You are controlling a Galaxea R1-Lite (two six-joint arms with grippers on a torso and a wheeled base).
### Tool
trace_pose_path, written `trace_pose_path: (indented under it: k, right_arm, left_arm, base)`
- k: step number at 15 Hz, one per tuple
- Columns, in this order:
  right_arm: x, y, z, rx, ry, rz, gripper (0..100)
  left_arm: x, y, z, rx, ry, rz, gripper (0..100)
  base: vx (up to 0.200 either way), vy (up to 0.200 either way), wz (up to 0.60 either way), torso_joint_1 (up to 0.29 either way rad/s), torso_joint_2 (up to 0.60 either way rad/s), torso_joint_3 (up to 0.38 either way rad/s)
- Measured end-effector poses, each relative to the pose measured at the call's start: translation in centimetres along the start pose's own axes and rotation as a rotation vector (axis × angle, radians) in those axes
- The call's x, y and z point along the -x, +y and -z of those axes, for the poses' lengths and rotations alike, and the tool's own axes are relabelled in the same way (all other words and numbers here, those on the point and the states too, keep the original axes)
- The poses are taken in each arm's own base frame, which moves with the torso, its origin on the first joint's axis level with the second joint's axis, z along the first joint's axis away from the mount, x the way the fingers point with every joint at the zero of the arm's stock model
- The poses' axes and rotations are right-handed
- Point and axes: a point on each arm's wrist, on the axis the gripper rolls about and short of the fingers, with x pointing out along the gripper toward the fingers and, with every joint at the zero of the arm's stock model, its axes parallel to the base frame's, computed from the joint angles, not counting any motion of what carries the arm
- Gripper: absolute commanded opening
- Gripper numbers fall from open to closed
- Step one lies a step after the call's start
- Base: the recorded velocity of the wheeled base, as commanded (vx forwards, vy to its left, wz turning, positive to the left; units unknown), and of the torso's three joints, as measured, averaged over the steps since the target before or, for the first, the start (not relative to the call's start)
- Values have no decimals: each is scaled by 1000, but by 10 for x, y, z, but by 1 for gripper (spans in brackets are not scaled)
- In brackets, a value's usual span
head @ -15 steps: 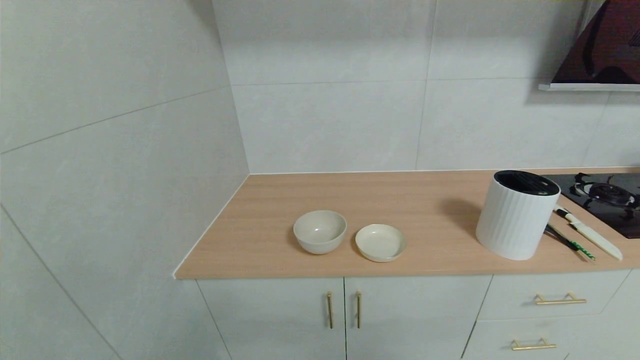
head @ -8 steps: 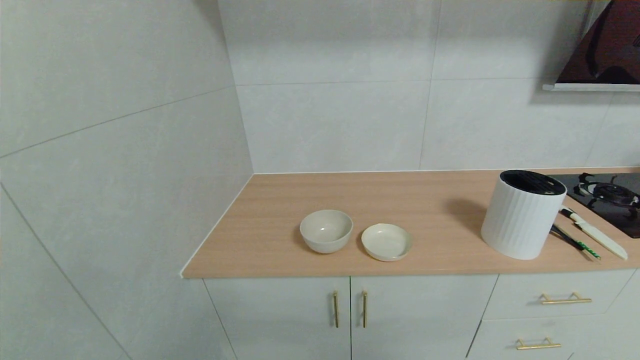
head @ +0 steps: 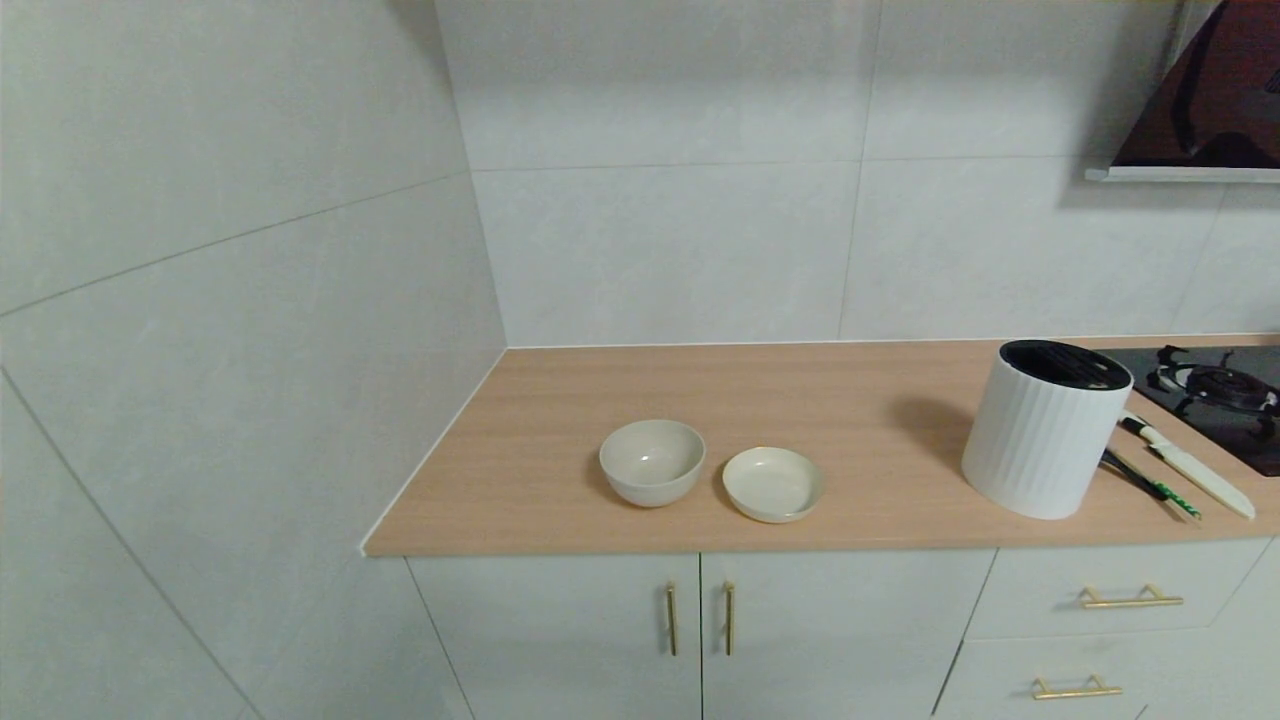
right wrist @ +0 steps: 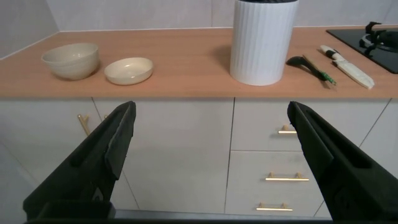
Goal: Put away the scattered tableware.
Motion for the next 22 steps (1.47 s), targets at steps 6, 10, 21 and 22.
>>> trace_pose_path:
  k: [6,10,21,22]
  right_arm:
    - [0,0,0,1,0,0,100]
    - [0,0,0,1,0,0,100]
    - [0,0,0,0,0,0,100]
    - [0,0,0,0,0,0,100]
  left_arm:
    - [0,0,0,0,0,0,100]
    - [0,0,0,0,0,0,100]
    - [0,0,0,0,0,0,100]
    - [0,0,0,0,0,0,100]
  base:
    - [0,0,0,-189,420,229]
    - [0,0,0,-248,547,301]
    - [0,0,0,-215,508,294]
    - [0,0,0,-188,471,286]
